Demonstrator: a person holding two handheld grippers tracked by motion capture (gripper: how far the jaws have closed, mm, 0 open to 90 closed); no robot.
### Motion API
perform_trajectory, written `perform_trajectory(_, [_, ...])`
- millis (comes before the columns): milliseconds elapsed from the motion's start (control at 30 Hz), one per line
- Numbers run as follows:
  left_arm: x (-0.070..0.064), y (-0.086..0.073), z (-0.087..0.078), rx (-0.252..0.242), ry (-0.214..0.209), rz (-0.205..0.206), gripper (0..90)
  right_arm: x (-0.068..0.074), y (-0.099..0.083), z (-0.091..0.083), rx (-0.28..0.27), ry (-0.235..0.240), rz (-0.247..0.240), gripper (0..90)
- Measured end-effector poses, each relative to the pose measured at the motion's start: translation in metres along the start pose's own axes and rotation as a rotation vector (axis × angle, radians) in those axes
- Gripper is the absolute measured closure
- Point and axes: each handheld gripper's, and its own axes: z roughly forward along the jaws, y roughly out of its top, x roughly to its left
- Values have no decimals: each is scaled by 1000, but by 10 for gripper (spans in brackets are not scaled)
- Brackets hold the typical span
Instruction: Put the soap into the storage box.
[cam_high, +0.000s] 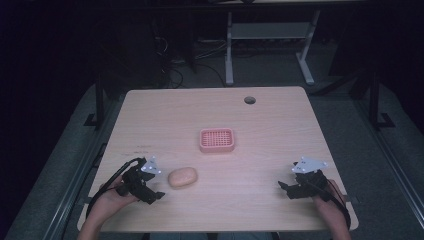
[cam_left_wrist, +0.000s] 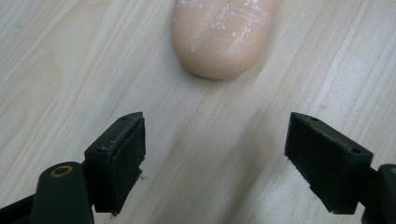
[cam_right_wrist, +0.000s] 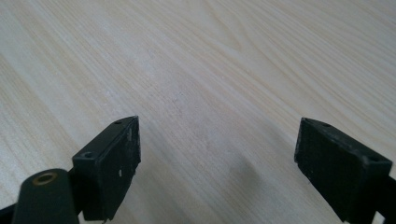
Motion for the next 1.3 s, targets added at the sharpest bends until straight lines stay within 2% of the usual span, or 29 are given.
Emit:
perform_trajectory(933, [-1, 29, 10, 0, -27, 50, 203, 0, 0, 0, -5, 5, -1, 138])
perform_trajectory(1300, [-1, 37, 12, -1, -31, 57, 204, 0, 0, 0, -4, 5, -3, 138])
